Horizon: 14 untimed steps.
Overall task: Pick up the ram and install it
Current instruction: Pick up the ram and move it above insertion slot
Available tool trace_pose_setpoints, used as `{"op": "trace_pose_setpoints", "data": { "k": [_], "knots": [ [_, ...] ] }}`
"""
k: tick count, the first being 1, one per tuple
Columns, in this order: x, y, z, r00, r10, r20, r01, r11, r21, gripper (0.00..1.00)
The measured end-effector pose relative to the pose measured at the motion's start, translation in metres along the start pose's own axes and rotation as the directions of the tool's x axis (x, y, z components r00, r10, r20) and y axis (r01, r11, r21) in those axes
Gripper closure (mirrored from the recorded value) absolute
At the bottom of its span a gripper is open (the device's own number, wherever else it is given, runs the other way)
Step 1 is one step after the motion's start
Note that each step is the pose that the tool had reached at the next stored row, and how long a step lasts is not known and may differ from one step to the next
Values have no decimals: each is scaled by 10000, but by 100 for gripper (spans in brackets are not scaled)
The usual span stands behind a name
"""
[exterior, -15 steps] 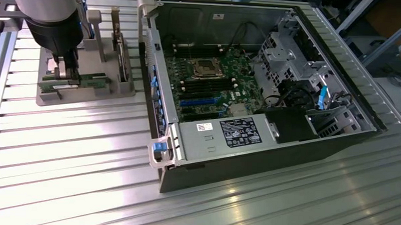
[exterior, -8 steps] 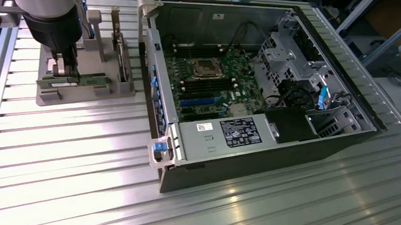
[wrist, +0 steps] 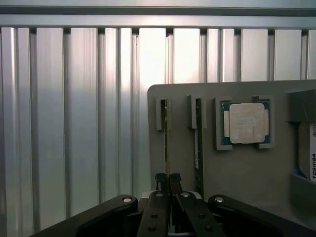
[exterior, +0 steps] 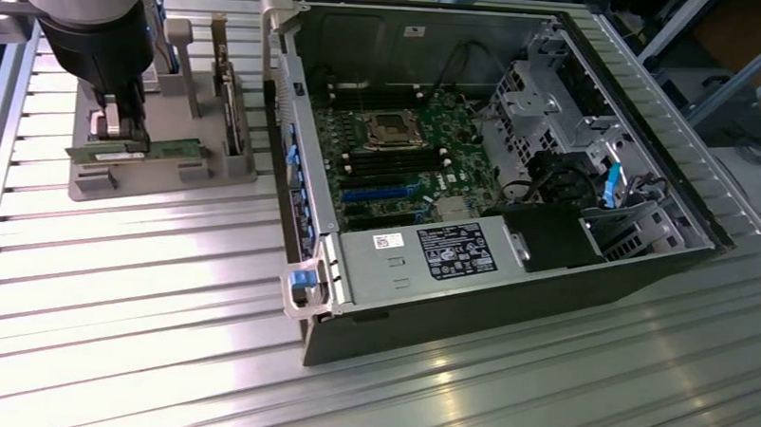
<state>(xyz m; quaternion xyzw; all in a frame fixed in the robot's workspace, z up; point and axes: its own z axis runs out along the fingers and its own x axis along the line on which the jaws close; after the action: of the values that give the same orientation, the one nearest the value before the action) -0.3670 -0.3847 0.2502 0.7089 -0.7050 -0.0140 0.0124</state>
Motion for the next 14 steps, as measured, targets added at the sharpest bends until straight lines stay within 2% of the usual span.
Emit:
{"op": "trace_pose_setpoints", "data": {
  "k": [14],
  "knots": [
    [-1, 4, -108, 10000, 0, 0, 0, 10000, 0, 88]
  ]
}}
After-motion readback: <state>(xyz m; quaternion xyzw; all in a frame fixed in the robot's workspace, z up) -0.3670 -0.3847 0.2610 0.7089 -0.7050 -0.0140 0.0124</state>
